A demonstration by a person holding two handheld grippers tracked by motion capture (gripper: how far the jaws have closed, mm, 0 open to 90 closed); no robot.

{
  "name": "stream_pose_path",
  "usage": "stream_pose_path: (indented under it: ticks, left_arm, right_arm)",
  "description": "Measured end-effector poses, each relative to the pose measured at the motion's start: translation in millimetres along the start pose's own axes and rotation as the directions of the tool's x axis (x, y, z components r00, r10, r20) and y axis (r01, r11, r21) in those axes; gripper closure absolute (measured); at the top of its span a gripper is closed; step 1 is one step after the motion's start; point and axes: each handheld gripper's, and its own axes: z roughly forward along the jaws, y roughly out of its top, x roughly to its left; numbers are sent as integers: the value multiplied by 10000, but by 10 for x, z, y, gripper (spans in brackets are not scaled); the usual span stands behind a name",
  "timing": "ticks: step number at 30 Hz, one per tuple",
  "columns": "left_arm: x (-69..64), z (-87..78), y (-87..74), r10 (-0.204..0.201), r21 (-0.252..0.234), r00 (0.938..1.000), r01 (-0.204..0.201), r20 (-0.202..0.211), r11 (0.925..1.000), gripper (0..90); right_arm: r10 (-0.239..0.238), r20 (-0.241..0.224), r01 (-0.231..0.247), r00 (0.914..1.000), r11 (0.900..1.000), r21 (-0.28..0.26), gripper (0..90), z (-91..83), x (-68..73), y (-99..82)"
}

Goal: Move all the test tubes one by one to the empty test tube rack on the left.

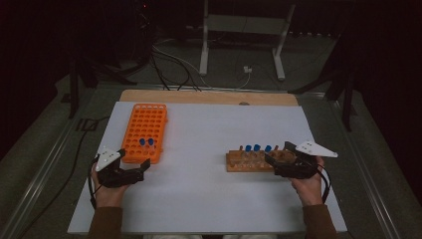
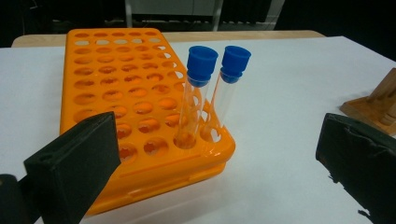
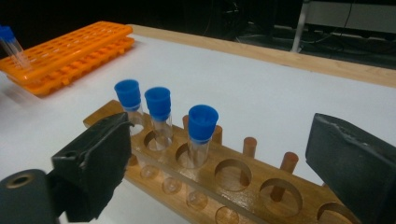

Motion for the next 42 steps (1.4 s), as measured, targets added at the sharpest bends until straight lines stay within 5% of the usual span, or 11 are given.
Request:
stream_pose_path:
  ticks: [5, 10, 16, 23, 42]
  left_arm:
    - [-10, 7, -1, -14, -30, 10000, 14, -32, 10000, 5]
    - [-17, 16, -2, -13, -39, 10000, 13, -65, 10000, 5]
    - [-13, 22, -4, 3, -14, 9999, -3, -112, 10000, 5]
    - [-3, 26, -6, -40, 0, 9999, 40, -160, 10000, 5]
    - [-2, 28, -7, -50, -14, 9999, 50, -140, 10000, 5]
  right_arm:
    - [-14, -60, 14, 10000, 9999, 115, 192, 32, -8, -31]
    - [-344, -356, 358, 9988, 9986, 392, 489, 100, 16, -77]
    - [-687, -355, 708, 9970, 9954, 641, 688, 203, 76, -116]
    - [-821, -230, 834, 9964, 9947, 600, 763, 252, 118, -107]
    - [-1069, -6, 1068, 9943, 9933, 431, 772, 254, 145, -76]
